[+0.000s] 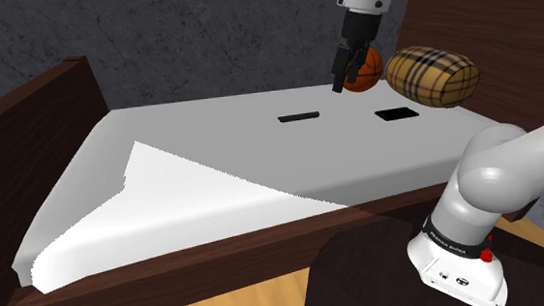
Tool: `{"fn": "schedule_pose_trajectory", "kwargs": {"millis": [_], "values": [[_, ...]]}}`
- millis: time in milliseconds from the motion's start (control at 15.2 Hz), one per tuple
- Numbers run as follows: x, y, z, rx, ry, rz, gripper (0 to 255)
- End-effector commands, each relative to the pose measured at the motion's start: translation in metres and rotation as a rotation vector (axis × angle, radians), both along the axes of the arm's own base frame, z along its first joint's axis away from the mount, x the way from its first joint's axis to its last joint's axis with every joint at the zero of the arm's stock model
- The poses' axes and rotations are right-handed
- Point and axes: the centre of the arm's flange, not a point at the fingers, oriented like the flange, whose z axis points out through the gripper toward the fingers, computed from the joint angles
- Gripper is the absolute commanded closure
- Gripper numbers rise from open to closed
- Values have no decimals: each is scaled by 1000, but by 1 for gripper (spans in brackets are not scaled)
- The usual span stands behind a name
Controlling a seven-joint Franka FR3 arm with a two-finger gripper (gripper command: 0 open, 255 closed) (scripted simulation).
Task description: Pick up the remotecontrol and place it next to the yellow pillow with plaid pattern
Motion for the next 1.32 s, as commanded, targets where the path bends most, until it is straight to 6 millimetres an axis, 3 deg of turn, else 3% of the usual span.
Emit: {"fn": "schedule_pose_trajectory", "kwargs": {"millis": [0, 594, 1254], "values": [[0, 0, 0, 0, 0, 0, 0], [63, -78, -61, -39, 2, 209, 0], [150, -150, -125, -83, 5, 441, 0]]}}
